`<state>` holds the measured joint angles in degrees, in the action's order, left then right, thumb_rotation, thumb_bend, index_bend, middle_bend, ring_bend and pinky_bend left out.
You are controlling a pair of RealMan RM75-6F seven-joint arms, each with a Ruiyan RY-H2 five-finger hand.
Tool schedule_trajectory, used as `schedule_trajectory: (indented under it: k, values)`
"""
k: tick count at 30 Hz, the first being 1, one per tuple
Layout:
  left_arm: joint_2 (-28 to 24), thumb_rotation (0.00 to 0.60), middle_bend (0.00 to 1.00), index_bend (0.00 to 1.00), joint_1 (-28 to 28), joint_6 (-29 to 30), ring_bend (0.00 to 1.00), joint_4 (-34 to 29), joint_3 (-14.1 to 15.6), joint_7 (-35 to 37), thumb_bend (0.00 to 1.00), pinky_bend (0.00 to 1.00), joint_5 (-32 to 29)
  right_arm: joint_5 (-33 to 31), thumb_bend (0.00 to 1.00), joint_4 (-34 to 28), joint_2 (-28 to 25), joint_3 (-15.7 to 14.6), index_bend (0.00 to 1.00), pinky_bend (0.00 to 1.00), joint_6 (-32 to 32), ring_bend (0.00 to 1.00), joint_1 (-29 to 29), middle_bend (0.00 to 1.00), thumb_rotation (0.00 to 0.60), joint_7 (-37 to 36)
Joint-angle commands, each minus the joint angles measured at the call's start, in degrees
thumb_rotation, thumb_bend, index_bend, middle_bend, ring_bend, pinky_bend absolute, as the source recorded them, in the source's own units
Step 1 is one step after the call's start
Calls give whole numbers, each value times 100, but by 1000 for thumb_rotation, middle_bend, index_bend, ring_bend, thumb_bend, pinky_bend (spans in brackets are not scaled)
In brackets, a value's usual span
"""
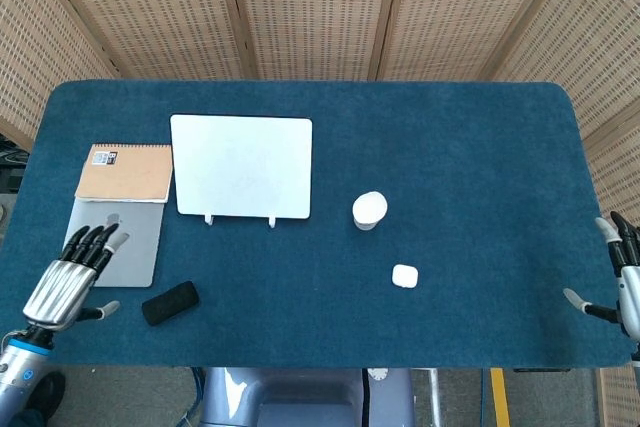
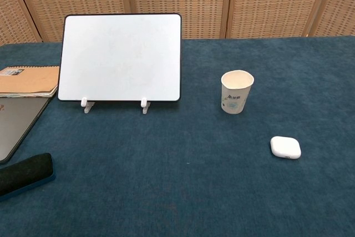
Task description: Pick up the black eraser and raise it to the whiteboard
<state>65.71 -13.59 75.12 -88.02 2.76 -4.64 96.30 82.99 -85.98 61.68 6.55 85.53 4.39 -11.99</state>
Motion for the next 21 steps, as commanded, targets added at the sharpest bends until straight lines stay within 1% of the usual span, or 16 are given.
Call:
schedule_trajectory:
  k: [1, 5, 11, 17, 21]
  values:
    - [-380, 600, 0, 0, -518, -608, 0, -165, 287, -248, 0, 0, 599, -79, 0, -35, 29, 32, 0, 0, -14, 0, 1, 0, 600, 122]
    - [-427, 600, 0, 0, -870, -1100, 0, -144, 374, -290, 0, 0, 821, -145, 0, -53, 64, 47, 0, 0, -54, 0, 13, 0, 600, 254]
    - [-362, 600, 0, 0, -1203, -1484, 0, -9, 462, -268, 0, 0, 1050, -225, 0, -41, 93, 71, 0, 0, -132, 0, 39, 0, 600, 327]
    - [-41, 600, 0, 0, -1374, -1613, 0, 347, 511, -242, 0, 0, 1199, -259, 0, -43, 105, 80, 0, 0, -176, 0, 51, 0, 600, 356]
    - [247, 600, 0, 0, -1491, -1782, 0, 783, 659, 4, 0, 0, 1299, -270, 0, -41, 121, 78, 0, 0, -212, 0, 66, 0, 600, 407]
